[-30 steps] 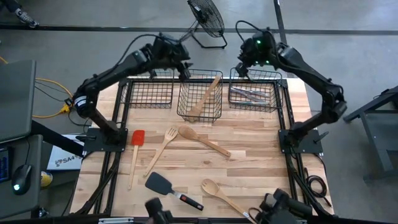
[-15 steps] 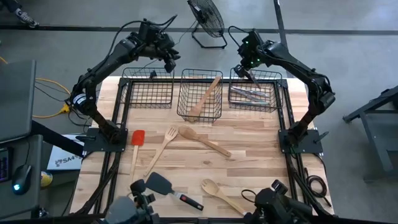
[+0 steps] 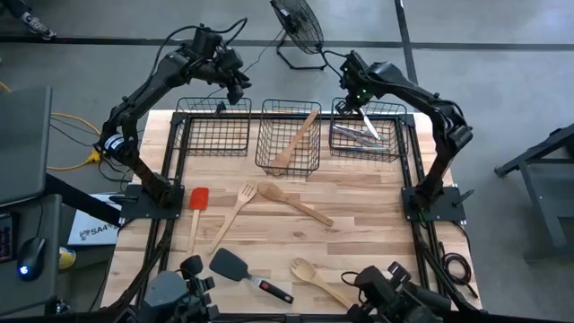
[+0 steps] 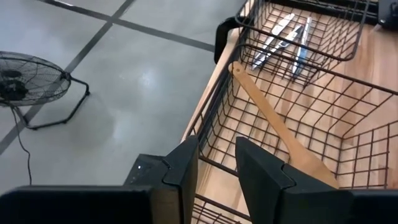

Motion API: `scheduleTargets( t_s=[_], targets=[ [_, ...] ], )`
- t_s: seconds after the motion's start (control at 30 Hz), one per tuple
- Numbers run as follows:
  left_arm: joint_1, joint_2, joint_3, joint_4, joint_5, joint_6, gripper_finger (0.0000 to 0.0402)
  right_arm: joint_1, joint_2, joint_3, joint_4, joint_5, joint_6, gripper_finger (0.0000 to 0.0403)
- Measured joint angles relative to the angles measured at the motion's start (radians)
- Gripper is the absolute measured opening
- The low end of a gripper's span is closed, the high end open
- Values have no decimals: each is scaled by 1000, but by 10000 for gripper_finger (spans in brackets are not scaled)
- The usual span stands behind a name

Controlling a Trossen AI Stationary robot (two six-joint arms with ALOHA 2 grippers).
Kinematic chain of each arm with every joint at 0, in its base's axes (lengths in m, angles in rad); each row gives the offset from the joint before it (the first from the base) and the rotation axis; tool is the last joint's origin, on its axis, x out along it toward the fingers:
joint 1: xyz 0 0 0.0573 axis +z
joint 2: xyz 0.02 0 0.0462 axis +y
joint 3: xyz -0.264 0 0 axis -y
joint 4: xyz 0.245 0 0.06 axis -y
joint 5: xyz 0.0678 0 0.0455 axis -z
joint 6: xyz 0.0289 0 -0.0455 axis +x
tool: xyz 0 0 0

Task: Pick & Place Kitchen Items
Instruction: Put the silver table knife into the right wire basket

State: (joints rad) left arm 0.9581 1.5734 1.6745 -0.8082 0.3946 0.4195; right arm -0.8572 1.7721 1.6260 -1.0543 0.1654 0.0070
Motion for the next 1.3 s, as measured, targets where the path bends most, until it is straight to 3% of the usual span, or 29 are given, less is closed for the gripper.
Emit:
scheduleTargets(
  t_s=[0.57, 0.9, 1.3],
  targets=[
    [-2, 0, 0, -78, 2, 25, 104, 34, 3, -14, -73, -26, -50, 28],
    [-2, 1, 0, -93, 2, 48, 104, 46, 3, -119, -52, -33, -27, 28],
    [-2, 1, 0, -112, 45, 49, 104, 52, 3, -220, -2, -15, -112, 28]
  ],
)
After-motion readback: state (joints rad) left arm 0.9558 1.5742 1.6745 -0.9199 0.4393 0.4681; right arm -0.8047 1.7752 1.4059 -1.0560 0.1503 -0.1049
